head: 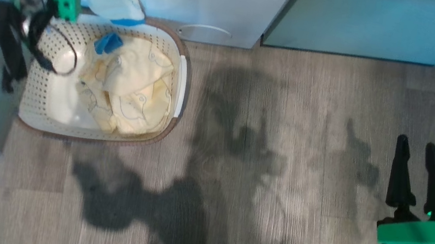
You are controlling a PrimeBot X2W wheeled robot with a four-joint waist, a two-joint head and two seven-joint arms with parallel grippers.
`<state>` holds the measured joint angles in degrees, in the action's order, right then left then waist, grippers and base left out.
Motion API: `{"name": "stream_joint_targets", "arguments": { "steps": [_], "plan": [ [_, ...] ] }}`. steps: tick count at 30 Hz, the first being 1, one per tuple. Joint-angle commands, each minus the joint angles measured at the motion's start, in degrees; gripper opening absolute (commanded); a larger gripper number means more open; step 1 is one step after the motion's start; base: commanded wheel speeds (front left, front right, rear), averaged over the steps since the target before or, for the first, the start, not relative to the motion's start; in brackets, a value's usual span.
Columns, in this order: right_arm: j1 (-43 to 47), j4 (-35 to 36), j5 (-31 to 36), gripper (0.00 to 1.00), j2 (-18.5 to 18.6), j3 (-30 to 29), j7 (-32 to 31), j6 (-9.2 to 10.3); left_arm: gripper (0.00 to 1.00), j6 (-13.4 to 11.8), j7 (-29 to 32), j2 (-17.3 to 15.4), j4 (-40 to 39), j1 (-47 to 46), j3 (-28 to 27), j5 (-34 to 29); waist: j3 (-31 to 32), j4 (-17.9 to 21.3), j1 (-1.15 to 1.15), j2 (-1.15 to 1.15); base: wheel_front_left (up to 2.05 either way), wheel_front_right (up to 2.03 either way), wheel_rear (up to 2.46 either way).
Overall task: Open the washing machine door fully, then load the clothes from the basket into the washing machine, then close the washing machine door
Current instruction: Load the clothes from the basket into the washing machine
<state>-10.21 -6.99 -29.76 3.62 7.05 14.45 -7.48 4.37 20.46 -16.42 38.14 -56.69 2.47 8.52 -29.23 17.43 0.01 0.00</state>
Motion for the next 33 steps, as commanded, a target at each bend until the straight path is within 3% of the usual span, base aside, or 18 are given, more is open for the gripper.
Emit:
{"name": "stream_joint_targets", "arguments": {
  "steps": [1,6,14,26,33],
  "plan": [
    [-1.2,1.9,-0.2,1.00,0.4,0.7,0.5,-0.01,1.00,-0.6,1.6,-3.1,-2.5,-3.6,-0.8,-0.7,-1.6,-0.1,-0.01,0.00,0.00,0.00,0.00],
    [-2.9,1.9,-0.4,1.00,0.0,1.1,0.5,-0.01,1.00,-2.0,8.1,-4.0,-3.2,-8.4,-0.1,-1.5,-4.6,0.1,-0.01,0.00,0.00,0.00,0.00],
    [-4.8,1.8,-0.6,1.00,-0.3,1.8,0.5,-0.01,1.00,-1.9,14.0,-4.4,-1.1,-13.6,0.3,-0.7,-8.1,0.9,-0.01,0.00,0.00,0.00,0.00],
    [-6.5,1.5,-0.9,1.00,-0.6,2.9,0.5,-0.01,1.00,-3.6,16.5,-6.4,4.7,-20.4,1.8,-2.3,-11.7,2.9,-0.01,0.00,0.00,0.00,0.00],
    [-6.6,1.4,-1.0,1.00,-0.7,3.0,0.5,-0.01,1.00,-1.9,19.3,-7.7,8.1,-21.6,3.7,-2.8,-12.3,3.3,-0.01,0.00,0.00,0.00,0.00]
  ]
}}
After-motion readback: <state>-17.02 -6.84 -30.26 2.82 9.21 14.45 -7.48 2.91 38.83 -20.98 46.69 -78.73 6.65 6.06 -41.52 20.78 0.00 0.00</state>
